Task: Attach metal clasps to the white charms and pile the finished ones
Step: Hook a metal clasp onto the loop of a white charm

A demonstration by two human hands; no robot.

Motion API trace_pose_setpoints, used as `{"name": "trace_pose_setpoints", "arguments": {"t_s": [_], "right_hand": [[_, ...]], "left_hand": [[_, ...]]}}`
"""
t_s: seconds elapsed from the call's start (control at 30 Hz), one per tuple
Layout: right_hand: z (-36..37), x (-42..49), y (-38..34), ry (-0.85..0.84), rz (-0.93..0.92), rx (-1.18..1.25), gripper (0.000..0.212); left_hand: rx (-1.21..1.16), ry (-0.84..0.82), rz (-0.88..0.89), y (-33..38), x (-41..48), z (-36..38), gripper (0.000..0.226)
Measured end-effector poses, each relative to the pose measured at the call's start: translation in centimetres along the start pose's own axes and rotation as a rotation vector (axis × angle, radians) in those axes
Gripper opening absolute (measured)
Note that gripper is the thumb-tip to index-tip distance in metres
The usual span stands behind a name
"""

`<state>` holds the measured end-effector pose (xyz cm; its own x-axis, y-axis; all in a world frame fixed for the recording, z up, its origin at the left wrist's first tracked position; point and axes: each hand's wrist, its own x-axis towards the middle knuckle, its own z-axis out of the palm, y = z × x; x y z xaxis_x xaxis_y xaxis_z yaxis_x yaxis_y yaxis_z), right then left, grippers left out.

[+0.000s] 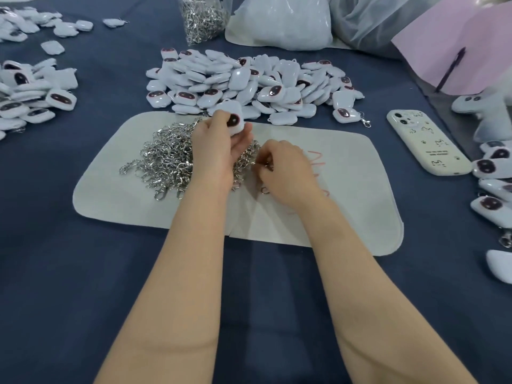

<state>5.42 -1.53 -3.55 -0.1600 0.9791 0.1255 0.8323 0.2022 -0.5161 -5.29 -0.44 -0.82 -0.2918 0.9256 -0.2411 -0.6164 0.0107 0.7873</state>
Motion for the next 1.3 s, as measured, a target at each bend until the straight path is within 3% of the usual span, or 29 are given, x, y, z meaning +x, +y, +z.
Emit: {"name": "trace_pose_setpoints", "arguments": {"t_s": [0.13,0.27,0.43,0.7,0.97,1.3], "right_hand": [[-1.3,0.2,0.9,0.139,0.112,0.302,0.007],[-2.5,0.5,2.3,0.182,0.197,0.646,0.015],[-3.2,0.4,2.6,0.169,0.197,0.979,0.02],[-3.2,0.6,2.3,0.185,0.177,1.251,0.022],[-3.1,0.6,2.3,0.184,0.154,1.119,0.025],[-2.1,0.6,2.2,0.32,0.107,0.504,0.021]], "left_hand": [[0.066,-0.015,-0.024,-0.3,0.1,0.1,0.024],[0.38,-0.07,0.05,-1.3,0.0,0.6,0.025],[0.774,-0.268,0.194,-2.0,-0.5,0.7,0.032],[0.869,-0.33,0.17,-2.5,-0.6,1.0,0.022],[0.72,-0.334,0.042,-2.2,-0.9,1.4,0.02],[0.919,-0.221,0.27,-2.3,-0.5,1.3,0.017]]}}
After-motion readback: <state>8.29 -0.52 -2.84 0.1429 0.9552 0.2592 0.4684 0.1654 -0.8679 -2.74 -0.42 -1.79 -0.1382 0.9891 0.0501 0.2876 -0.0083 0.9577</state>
